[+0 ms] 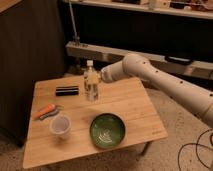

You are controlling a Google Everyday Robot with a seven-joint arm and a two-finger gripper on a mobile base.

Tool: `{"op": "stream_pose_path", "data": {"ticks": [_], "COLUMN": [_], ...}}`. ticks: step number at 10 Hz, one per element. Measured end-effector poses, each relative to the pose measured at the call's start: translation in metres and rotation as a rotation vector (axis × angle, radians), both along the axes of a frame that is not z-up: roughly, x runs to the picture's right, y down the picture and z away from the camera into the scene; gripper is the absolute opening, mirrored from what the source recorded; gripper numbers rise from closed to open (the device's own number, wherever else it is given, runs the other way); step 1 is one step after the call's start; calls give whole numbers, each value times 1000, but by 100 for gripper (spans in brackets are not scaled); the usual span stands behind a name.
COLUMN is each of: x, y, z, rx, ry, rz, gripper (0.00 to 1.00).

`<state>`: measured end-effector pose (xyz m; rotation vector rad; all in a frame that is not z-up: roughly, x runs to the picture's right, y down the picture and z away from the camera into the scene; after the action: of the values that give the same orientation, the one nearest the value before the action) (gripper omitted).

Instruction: Stand the bottle upright

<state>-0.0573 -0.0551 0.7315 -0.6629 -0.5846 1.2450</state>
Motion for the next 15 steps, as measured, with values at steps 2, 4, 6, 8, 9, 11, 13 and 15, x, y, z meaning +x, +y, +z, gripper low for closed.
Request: {"op": "stream_pose_path", "data": {"ticks": [2, 4, 6, 8, 9, 11, 13, 15], "x": [-7, -7, 0, 2, 3, 4, 6, 6], "y": [2, 4, 3, 3, 3, 3, 2, 0], "z": [3, 5, 10, 15, 18, 26, 33, 36], "rx": [54, 141, 165, 173, 175, 167, 169, 201], "ry": [152, 147, 25, -62, -87, -156, -219, -278], "rz": [15, -17, -25, -41, -55, -82, -94, -108], "gripper": [0, 0, 0, 0, 0, 0, 0, 0]}}
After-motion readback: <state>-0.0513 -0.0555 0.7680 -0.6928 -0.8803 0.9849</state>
